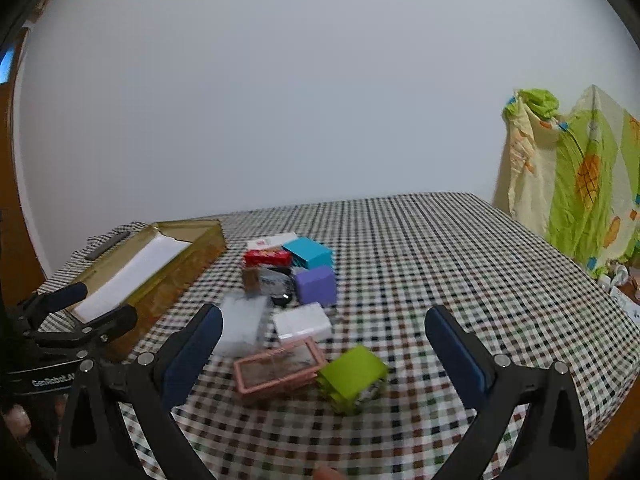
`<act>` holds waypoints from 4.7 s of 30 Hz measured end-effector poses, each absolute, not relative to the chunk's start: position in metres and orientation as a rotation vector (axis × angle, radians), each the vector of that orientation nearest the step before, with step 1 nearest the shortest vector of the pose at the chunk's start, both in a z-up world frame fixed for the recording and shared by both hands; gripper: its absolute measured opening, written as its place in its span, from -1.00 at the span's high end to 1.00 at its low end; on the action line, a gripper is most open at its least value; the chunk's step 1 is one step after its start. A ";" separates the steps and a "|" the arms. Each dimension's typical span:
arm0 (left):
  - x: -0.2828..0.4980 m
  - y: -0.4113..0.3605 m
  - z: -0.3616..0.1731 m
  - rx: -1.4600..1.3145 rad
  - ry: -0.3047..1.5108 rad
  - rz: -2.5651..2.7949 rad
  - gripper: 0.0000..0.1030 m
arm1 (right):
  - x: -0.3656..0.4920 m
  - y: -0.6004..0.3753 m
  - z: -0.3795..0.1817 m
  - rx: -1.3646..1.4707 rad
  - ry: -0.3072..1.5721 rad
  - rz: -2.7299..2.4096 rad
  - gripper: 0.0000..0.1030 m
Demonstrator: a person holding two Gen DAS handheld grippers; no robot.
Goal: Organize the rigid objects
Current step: 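Close the right gripper on the lime-green block while the left gripper approaches the rose-gold box, then grasp the rose-gold box with the left gripper while the right gripper holds the green block, then lift the rose-gold box with the left gripper while the right gripper lifts the green block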
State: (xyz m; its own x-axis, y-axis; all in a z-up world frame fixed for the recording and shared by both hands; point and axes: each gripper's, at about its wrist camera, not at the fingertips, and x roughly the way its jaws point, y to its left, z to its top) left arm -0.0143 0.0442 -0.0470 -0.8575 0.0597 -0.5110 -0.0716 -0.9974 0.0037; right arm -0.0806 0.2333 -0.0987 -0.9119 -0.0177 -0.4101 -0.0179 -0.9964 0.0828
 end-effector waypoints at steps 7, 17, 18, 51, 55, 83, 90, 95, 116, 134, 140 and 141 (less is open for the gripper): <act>-0.022 0.064 -0.061 -0.873 0.047 2.894 -1.00 | -0.086 0.251 -0.124 -0.750 0.111 2.992 -0.99; -0.027 0.087 -0.075 -0.948 0.018 2.758 -1.00 | -0.108 0.252 -0.154 -0.989 0.065 2.976 -0.57; -0.027 0.089 -0.076 -0.953 0.014 2.750 -1.00 | -0.108 0.252 -0.155 -0.990 0.068 2.978 -0.56; -0.066 0.154 -0.093 -1.176 0.086 2.457 -0.35 | -0.091 0.292 -0.160 -0.891 0.252 3.029 -0.03; -0.059 0.160 -0.094 -1.151 0.160 2.466 -0.10 | -0.092 0.293 -0.160 -0.880 0.268 3.029 -0.03; -0.047 0.139 -0.077 -0.912 0.096 2.518 0.10 | -0.090 0.283 -0.146 -0.780 0.240 3.070 -0.02; -0.041 0.132 -0.075 -0.865 0.095 2.542 0.11 | -0.090 0.275 -0.141 -0.761 0.222 3.091 -0.02; -0.040 0.126 -0.072 -0.842 0.085 2.560 0.13 | -0.091 0.272 -0.138 -0.744 0.220 3.103 -0.02; -0.036 0.107 -0.060 -0.741 0.073 2.651 0.16 | -0.093 0.261 -0.129 -0.686 0.213 3.147 -0.02; -0.047 0.078 -0.057 -0.736 0.054 2.702 0.72 | -0.105 0.239 -0.117 -0.659 0.168 3.197 -0.03; -0.053 0.080 -0.064 -0.811 0.059 2.658 0.64 | -0.107 0.239 -0.117 -0.668 0.174 3.192 -0.03; -0.054 0.079 -0.065 -0.827 0.051 2.651 0.63 | -0.107 0.238 -0.117 -0.671 0.175 3.192 -0.03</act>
